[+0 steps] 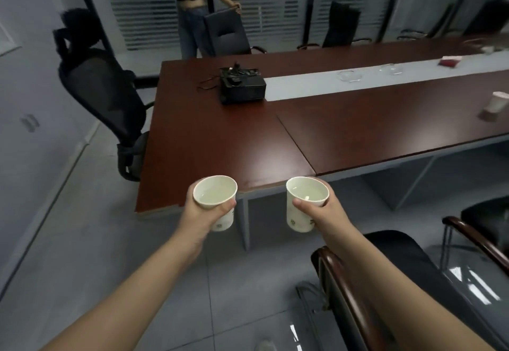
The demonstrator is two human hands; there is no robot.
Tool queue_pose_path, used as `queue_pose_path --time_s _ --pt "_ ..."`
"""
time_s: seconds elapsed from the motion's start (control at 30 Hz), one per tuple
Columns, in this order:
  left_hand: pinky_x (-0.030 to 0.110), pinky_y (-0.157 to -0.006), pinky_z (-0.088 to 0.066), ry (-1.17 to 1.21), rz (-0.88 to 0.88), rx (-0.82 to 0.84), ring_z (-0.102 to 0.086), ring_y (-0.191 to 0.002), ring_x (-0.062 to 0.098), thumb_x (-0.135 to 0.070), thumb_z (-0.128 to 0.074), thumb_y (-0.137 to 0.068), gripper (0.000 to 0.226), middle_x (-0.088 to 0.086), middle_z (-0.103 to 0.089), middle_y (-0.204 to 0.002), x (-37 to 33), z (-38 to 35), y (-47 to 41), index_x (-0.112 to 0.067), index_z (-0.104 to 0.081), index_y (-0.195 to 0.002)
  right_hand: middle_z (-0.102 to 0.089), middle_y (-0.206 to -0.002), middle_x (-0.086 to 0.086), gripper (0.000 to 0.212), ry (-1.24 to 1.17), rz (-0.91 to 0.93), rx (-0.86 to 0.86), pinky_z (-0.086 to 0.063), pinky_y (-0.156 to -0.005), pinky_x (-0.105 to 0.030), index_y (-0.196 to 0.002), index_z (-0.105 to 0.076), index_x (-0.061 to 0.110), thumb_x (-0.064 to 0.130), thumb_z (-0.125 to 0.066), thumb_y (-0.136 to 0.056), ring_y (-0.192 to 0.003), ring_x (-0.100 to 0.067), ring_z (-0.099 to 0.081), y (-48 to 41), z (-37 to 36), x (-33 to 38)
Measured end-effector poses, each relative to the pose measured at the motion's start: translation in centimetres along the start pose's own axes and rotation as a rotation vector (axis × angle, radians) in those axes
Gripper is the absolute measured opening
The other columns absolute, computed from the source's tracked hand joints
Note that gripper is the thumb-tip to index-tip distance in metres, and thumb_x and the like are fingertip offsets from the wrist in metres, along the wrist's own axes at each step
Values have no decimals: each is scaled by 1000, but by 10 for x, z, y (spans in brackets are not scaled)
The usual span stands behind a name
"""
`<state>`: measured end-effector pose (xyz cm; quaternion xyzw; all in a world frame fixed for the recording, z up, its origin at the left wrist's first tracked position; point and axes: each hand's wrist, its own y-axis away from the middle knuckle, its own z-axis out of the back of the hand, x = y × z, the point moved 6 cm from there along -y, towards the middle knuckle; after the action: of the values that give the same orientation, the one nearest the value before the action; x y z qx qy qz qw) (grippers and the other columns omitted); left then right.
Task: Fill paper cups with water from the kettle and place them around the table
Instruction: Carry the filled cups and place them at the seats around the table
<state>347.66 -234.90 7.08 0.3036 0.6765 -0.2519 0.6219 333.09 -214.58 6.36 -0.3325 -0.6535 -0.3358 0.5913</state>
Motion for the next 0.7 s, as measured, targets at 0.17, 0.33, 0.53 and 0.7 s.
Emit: queue_pose_path --time_s 0.17,0.33,0.53,0.7 --pt "44 -94 -46 -20 16 118 -57 -106 19 -40 -82 -37 78 -6 -60 -108 14 -53 -89 -33 -48 -107 -63 -108 7 75 32 -8 -55 -48 -76 -22 -113 -52 32 44 -80 -44 -97 -7 -61 -77 35 1" --pt "49 -97 -47 -6 48 163 -58 -108 21 -42 -82 -37 78 -5 -60 -110 21 -115 -172 -34 -49 -106 -63 -112 3 79 35 -10 -172 -47 -80 -27 -114 -51 30 46 -81 -43 -101 -12 -60 -155 76 4" --pt "39 -90 -50 -6 59 253 -58 -102 16 -35 -84 -43 73 -7 -60 -108 25 -186 -249 -34 -48 -106 -62 -113 3 78 27 -17 -291 -47 -78 -24 -115 -50 32 42 -83 -44 -102 -11 -60 -227 118 0" --pt "35 -76 -50 38 102 328 -60 -93 11 -26 -79 -53 60 -10 -61 -104 31 -242 -314 -36 -48 -104 -59 -115 8 97 36 -28 -379 -46 -76 -22 -128 -41 32 42 -83 -41 -104 -8 -58 -283 148 -8"
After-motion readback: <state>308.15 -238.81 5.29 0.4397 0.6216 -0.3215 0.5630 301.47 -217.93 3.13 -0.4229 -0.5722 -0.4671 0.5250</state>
